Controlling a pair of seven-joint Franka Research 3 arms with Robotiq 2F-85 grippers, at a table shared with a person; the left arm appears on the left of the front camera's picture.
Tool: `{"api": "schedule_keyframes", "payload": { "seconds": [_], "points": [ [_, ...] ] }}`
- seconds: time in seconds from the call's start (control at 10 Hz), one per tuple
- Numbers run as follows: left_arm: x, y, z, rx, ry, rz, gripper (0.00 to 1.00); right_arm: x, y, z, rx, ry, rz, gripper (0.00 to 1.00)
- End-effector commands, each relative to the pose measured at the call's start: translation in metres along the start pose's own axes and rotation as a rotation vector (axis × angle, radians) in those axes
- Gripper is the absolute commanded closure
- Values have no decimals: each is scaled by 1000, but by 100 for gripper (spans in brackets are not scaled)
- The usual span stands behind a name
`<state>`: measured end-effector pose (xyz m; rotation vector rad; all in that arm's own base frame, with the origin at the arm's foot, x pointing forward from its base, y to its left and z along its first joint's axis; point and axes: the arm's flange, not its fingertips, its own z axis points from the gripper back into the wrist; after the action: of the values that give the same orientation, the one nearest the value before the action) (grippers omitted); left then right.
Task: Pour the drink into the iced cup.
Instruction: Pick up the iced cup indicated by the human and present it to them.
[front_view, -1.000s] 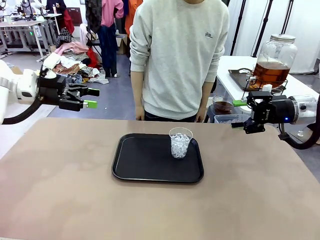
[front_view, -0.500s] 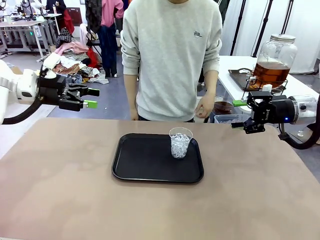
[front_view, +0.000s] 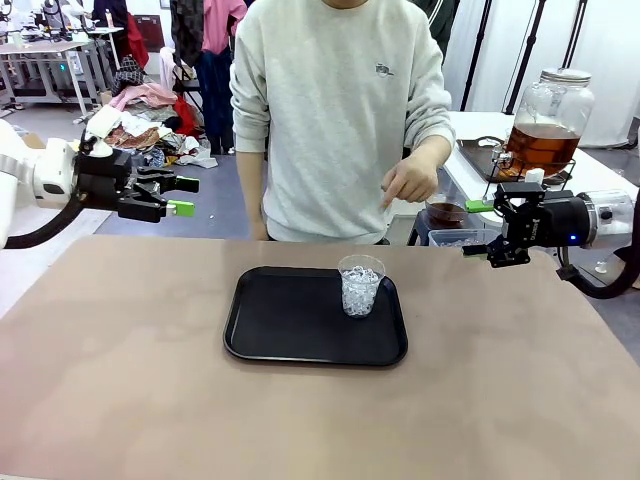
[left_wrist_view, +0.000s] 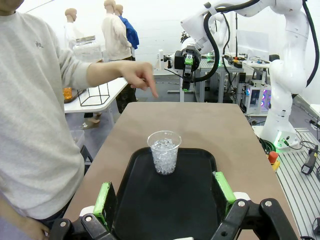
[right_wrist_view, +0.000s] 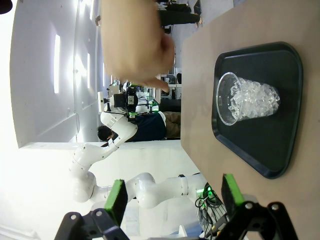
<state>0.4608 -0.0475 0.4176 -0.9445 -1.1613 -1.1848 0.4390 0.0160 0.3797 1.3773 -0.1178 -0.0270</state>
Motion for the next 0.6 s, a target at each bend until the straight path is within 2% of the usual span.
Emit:
{"api": "schedule_keyframes", "payload": {
  "seconds": [0.0,0.5],
  "points": [
    [1,-1,0,0,-1,-3,0,0,2,1,2,-2,4,0],
    [1,-1,0,0,-1,-3,0,0,2,1,2,-2,4,0]
  ]
}}
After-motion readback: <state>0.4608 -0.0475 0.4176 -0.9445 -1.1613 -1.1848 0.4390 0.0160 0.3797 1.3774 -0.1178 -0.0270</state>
